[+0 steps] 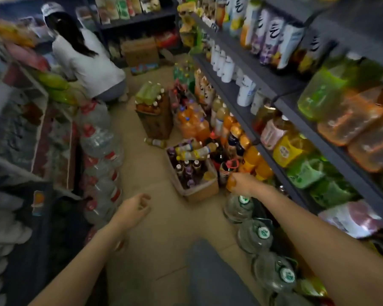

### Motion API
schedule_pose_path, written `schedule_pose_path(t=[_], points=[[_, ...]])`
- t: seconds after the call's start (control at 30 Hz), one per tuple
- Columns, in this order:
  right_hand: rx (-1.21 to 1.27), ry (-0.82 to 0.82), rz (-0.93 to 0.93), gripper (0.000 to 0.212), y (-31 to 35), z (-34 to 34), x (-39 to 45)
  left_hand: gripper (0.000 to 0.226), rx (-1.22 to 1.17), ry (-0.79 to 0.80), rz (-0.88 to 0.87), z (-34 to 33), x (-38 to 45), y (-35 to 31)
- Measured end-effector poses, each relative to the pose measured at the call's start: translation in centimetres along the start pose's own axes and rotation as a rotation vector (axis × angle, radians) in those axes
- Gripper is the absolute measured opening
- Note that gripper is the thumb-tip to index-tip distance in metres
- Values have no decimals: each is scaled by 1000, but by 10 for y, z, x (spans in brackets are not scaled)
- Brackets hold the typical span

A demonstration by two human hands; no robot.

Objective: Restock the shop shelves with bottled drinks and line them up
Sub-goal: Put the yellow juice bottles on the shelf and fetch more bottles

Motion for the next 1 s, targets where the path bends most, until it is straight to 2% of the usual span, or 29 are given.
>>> schedule_pose_path(t=[0.2, 0.3, 0.5, 0.6, 0.67, 0.7, 0.77, 0.87, 1.0], points=[[16, 39, 3, 10, 65, 30, 122, 33, 25, -7, 36, 70, 107, 6], [59, 47, -3, 31, 94, 41, 183, 32, 0, -10, 66, 102, 170, 18], [156, 7, -90, 37, 131, 45, 315, 33, -84, 68, 65, 145, 325, 48], [181, 55, -151, 33, 149, 33, 386, 32, -65, 119, 43, 166, 406, 62], [204, 43, -164, 20, 165, 25, 443, 31, -73, 109, 26, 179, 464, 75], [218, 44, -173, 12, 174, 18, 473, 30, -95, 101, 38, 182, 491, 84], [267, 33, -172, 12, 189, 0, 539, 26, -189, 79, 99, 178, 550, 109], [292, -2, -171, 28, 197, -48, 648, 21, -411, 83, 226, 148, 646, 161], [277, -11, -142, 59, 200, -121, 788, 22, -429, 12, 292, 97, 758, 247]])
Point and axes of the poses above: each hand's wrist, its own x-axis towards the middle knuckle, its own z-axis out of the back of the hand, y = z × x, the point moved 4 cm from there along x, towards the middle knuckle, and after that the axes turned 5 degrees about -x, right-handed, at the moved point
